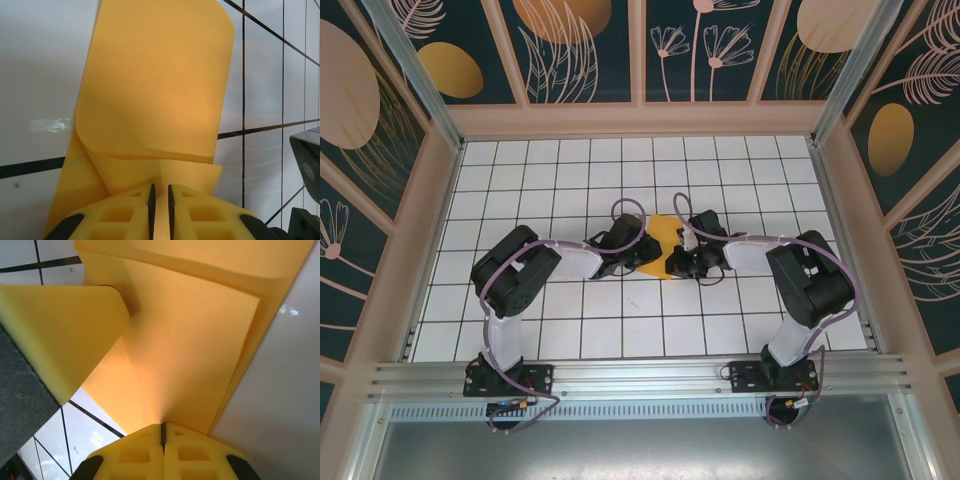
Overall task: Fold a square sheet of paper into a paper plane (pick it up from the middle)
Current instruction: Fold the triangle a second time at the center of the table.
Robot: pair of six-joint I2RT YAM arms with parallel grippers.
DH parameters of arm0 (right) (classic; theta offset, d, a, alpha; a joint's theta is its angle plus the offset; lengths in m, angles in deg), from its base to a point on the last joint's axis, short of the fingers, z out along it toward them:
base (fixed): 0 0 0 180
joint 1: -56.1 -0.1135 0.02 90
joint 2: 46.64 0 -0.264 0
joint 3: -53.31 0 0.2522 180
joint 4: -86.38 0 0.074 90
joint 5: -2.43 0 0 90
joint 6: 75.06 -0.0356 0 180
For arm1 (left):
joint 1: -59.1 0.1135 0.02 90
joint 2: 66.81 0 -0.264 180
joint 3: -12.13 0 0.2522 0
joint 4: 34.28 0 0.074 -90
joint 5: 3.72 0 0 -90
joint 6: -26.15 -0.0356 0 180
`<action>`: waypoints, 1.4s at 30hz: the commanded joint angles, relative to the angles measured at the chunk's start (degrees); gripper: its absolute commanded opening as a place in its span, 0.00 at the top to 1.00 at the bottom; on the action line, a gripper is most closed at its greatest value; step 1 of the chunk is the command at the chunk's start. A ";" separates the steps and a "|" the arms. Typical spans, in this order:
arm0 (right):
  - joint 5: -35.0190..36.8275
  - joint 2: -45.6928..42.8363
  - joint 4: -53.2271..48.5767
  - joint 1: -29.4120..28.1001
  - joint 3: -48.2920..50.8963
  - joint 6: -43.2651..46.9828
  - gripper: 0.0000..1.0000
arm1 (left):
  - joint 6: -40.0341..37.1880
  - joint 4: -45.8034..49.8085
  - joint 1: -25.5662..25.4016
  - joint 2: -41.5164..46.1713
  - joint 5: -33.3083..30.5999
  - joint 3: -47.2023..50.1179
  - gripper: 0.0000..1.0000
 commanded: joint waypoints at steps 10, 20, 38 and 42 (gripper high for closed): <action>3.48 1.30 -2.82 0.16 2.63 -0.36 0.95 | 2.16 -0.48 -0.13 3.09 6.75 -0.27 0.94; 3.56 1.26 -2.62 0.18 2.24 -0.92 0.95 | 3.75 -0.88 -0.61 -1.23 8.10 -0.61 0.95; 5.41 1.44 -6.50 0.09 5.09 2.44 1.00 | -3.17 4.53 3.27 -3.22 -3.15 -3.55 0.93; 5.50 1.34 -6.40 0.12 5.29 2.17 1.00 | -3.84 4.35 4.62 -3.72 -2.69 -3.50 0.92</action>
